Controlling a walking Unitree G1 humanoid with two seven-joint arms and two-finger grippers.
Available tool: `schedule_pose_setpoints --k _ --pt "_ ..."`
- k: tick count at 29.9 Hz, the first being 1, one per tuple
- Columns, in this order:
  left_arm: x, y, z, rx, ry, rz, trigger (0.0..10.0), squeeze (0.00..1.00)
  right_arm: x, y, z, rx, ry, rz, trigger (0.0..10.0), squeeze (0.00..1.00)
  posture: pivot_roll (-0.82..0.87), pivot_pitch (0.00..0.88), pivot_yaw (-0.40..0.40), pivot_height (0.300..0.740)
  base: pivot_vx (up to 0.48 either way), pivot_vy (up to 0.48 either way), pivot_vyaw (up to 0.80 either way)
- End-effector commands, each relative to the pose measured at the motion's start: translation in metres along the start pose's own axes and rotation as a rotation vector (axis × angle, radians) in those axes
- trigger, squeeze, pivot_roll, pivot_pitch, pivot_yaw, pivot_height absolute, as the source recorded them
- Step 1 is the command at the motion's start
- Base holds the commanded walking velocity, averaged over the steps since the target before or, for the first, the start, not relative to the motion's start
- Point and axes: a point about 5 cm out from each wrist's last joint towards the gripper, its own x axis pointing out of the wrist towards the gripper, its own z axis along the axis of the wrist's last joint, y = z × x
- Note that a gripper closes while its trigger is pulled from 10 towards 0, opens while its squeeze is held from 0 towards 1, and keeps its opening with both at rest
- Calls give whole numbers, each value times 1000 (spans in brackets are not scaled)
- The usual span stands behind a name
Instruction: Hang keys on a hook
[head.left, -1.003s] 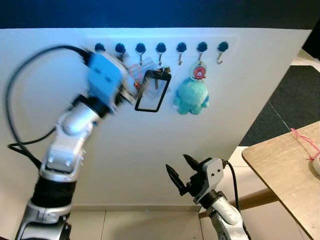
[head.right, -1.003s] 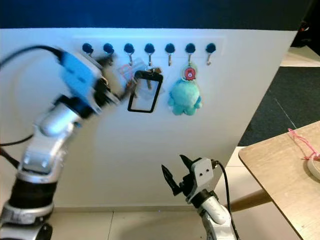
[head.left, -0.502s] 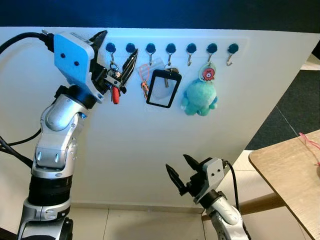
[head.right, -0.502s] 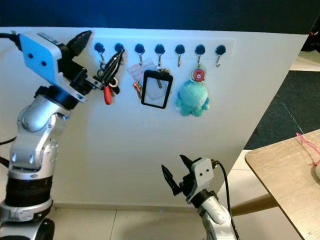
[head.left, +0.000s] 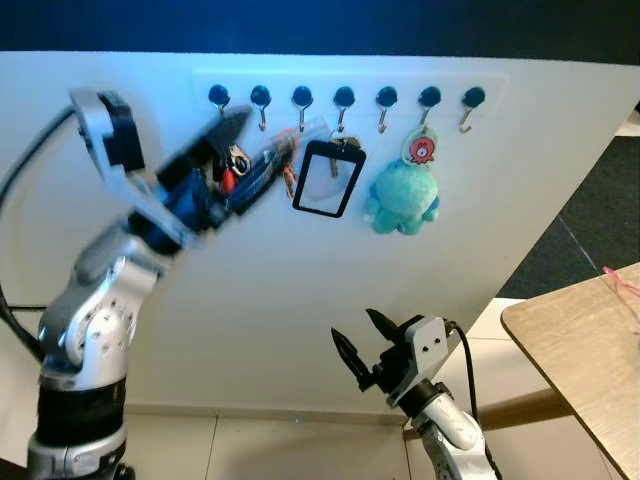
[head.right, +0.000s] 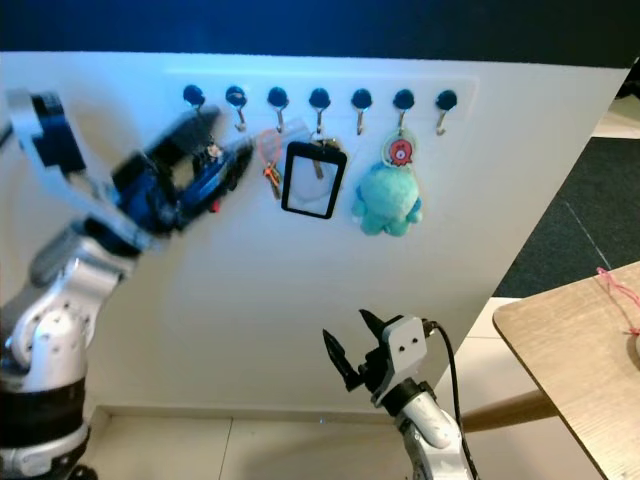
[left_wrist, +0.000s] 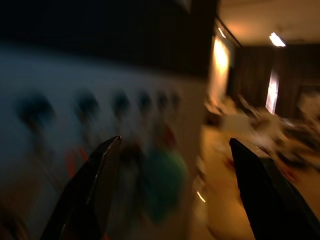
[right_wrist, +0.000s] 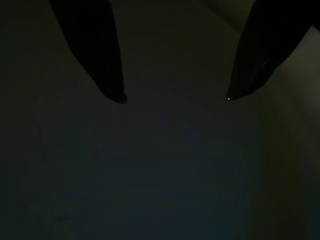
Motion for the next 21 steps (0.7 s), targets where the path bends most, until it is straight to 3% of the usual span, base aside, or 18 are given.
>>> schedule_pose_setpoints --k 1,4,6,8,9,10,12,15,16,18,20,21 --pt "-14 -17 -21 -32 202 -128 10000 0 -7 -1 -9 20 35 -8 10000 0 33 82 6 740 0 0 0" --pt "-18 -19 -27 -44 246 -142 10000 0 -8 -1 -10 20 41 -8 10000 0 33 82 6 740 0 0 0" --pt "-35 -25 -53 -129 418 -151 10000 0 -13 -2 -19 25 88 -13 10000 0 32 74 5 740 0 0 0" --pt "-47 -29 -68 -185 504 -149 10000 0 -17 -3 -26 28 124 -17 10000 0 32 73 4 740 0 0 0" --pt "-66 -20 -97 -200 617 -20 10000 0 -25 -8 -41 28 222 -53 10000 0 31 71 3 740 0 0 0" --pt "-78 -15 -113 -206 683 64 10000 0 -28 -10 -48 43 263 -72 10000 0 31 69 4 740 0 0 0" --pt "-93 -9 -132 -197 763 168 10000 0 -33 -13 -56 69 316 -98 10000 0 31 69 4 740 0 0 0" --pt "-138 16 -176 -71 913 582 10000 0 -46 -20 -79 112 469 -207 10000 0 26 65 9 740 0 0 0" --pt "-150 18 -184 -40 950 672 10000 0 -51 -22 -85 127 518 -241 10000 0 25 64 10 740 0 0 0" --pt "-157 20 -189 -20 975 733 10000 0 -54 -23 -90 141 559 -266 10000 0 25 64 10 740 0 0 0" --pt "-191 15 -207 -152 965 1013 10000 0 -68 -23 -106 176 695 -337 10000 0 16 61 12 740 0 0 0" --pt "-191 15 -207 -152 965 1013 10000 0 -68 -23 -106 176 695 -337 10000 0 16 61 12 740 0 0 0"
